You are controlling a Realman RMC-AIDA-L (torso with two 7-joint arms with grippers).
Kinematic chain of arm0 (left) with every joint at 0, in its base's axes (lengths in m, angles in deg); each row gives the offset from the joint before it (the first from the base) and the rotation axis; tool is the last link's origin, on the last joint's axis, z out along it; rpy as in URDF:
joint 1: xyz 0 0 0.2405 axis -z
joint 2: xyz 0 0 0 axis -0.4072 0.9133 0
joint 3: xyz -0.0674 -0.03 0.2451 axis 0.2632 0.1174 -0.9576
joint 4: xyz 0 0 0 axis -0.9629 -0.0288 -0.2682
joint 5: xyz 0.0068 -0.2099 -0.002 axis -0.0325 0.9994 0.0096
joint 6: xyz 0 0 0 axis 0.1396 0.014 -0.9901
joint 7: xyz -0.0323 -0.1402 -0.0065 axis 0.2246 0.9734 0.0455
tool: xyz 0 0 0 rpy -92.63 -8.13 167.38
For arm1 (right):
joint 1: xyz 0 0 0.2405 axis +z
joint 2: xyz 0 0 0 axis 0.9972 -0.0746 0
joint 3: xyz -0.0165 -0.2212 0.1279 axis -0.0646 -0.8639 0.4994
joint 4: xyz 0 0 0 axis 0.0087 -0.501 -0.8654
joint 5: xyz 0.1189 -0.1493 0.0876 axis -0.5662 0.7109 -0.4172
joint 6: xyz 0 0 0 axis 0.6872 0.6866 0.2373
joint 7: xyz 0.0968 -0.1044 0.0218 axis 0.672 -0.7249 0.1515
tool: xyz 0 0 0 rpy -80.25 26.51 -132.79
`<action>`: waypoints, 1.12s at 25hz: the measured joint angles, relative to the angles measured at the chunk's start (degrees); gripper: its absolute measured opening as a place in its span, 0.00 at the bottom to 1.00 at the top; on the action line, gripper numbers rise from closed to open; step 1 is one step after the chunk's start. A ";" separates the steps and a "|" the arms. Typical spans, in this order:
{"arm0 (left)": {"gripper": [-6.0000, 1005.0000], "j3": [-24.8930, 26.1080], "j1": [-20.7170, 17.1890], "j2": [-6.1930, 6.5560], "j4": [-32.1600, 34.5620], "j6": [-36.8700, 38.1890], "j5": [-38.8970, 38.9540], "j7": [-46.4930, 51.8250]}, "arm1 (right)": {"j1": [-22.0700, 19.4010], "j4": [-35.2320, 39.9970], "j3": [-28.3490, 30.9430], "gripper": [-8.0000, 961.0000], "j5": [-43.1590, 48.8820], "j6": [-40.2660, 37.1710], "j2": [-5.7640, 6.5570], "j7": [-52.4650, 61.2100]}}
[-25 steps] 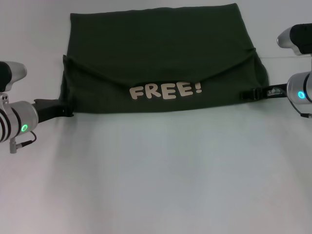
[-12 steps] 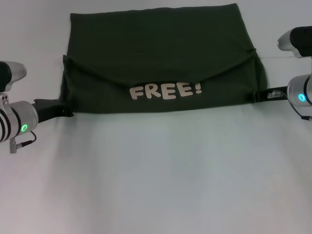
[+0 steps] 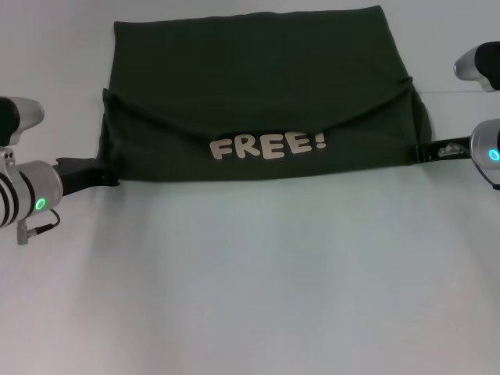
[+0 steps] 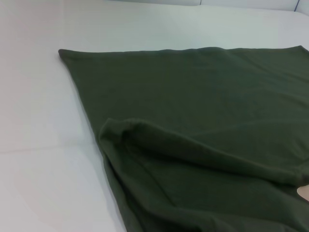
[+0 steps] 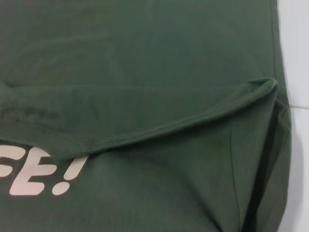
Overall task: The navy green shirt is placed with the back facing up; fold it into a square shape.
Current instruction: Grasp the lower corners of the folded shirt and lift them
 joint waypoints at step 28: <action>0.06 7.19 -5.69 4.48 19.13 43.28 -16.83 22.54 | -13.36 25.06 12.01 0.09 -5.46 -40.01 0.64 -4.69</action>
